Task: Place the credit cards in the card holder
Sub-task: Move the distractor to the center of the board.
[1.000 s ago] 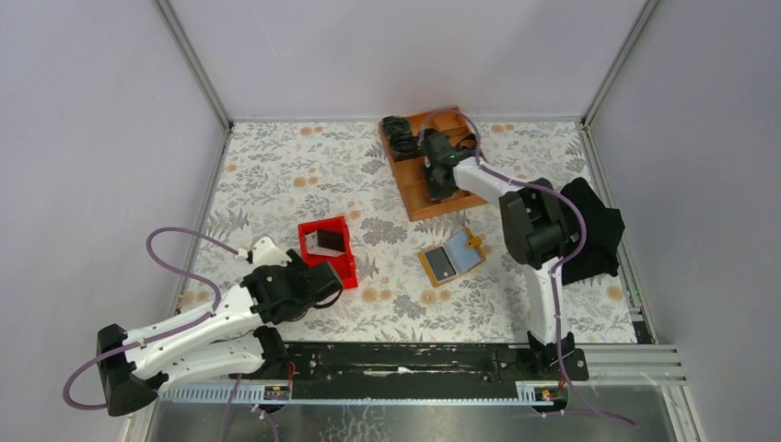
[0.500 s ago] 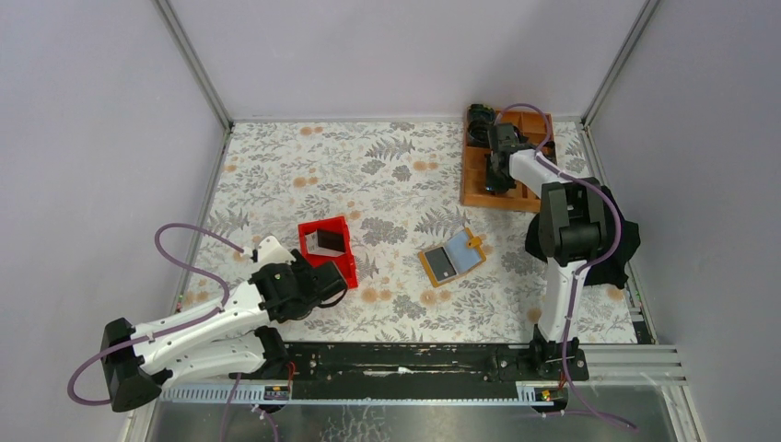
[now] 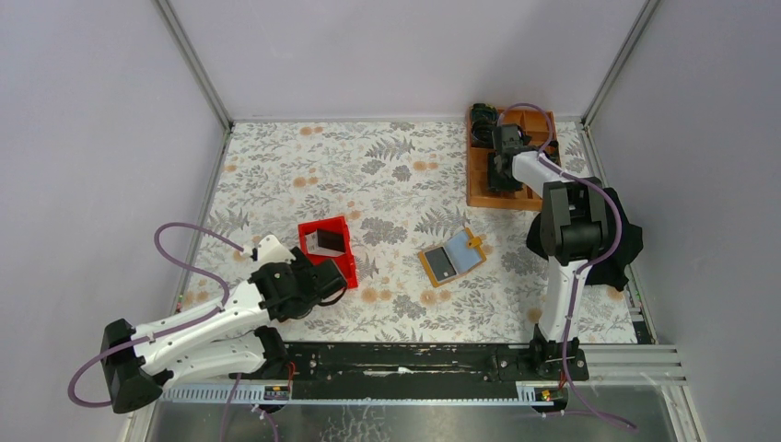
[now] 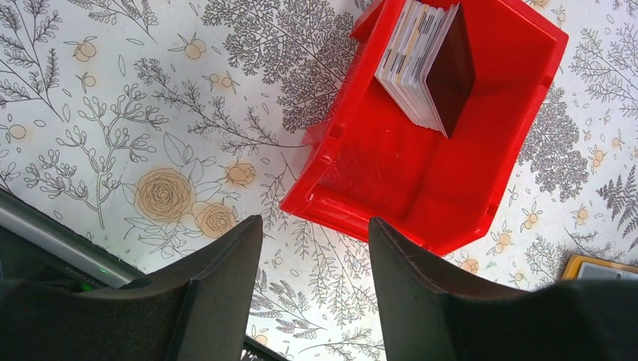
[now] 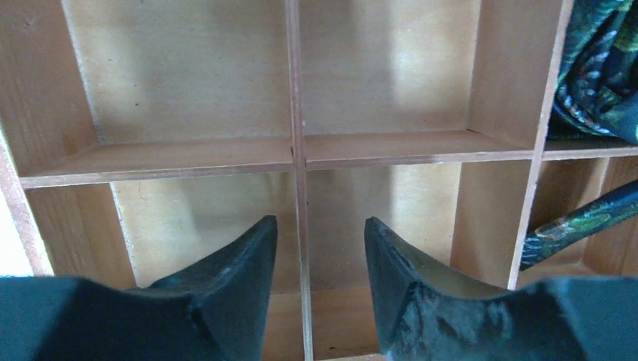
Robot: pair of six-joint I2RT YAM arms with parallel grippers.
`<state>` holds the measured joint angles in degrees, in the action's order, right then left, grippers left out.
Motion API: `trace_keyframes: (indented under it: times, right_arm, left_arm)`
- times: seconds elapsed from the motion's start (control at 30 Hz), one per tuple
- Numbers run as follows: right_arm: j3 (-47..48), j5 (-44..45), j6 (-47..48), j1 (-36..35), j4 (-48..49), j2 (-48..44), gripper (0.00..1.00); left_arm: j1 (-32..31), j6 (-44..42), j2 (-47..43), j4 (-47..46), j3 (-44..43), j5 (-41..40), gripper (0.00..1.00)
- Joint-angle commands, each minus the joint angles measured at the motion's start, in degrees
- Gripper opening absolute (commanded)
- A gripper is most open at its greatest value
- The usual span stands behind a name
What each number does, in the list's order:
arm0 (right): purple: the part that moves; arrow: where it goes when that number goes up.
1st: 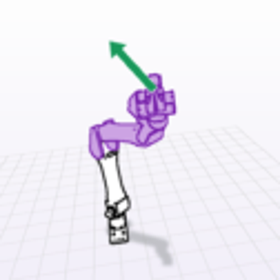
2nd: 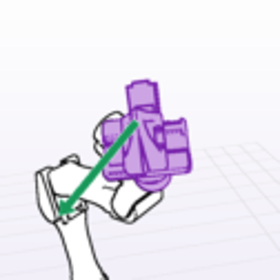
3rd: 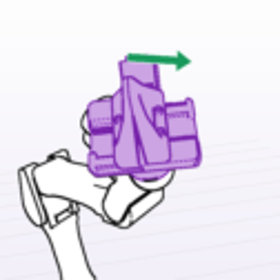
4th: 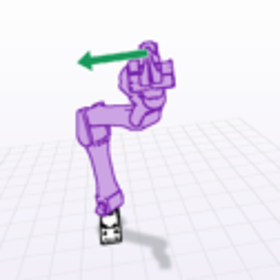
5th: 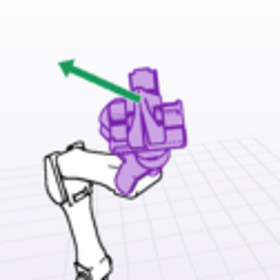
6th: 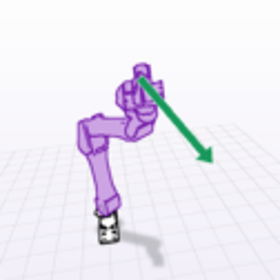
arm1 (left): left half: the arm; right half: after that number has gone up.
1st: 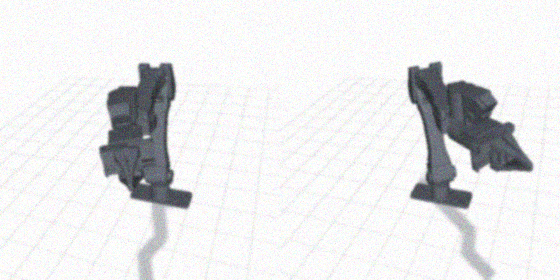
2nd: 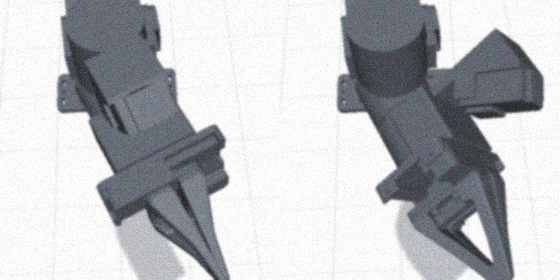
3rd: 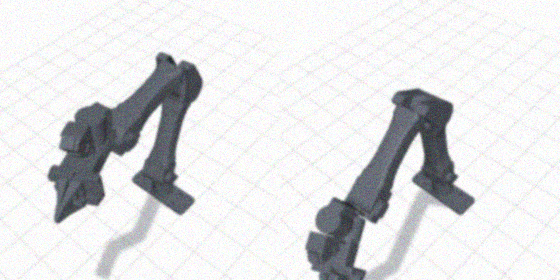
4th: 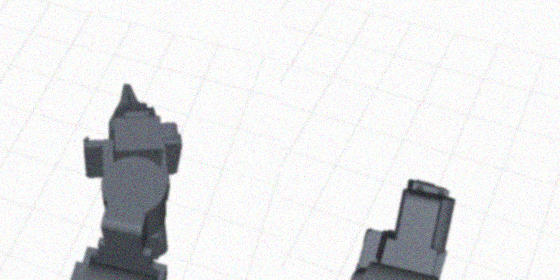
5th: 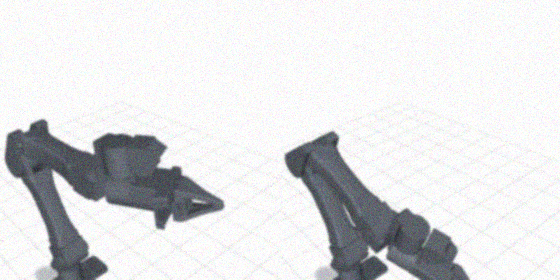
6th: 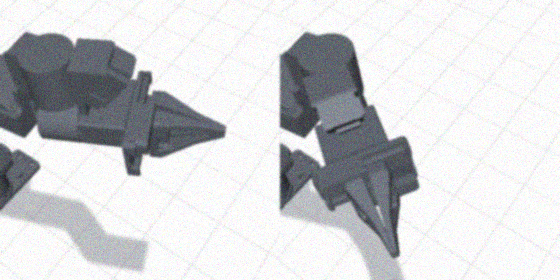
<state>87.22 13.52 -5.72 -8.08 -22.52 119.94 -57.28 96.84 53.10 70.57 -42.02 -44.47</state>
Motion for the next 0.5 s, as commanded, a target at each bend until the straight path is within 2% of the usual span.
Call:
trace_keyframes:
  times: [0.0, 0.2, 0.47]
  right_arm:
    - [0.3, 2.0, 0.7, 0.3, 2.1, -3.8, 0.59]
    - [1.6, -0.2, 0.0, -1.9, 1.4, -7.3, 0.62]
    - [7.0, 1.1, 0.1, -12.3, -2.7, -10.4, 0.62]
  left_arm:
    - [0.8, -0.4, 0.6, -1.9, -0.7, -3.6, 0.62]
    - [1.5, -1.1, 1.5, -2.3, -2.8, -4.8, 0.63]
    - [4.1, -0.3, 1.4, -2.7, -2.5, -5.5, 0.62]
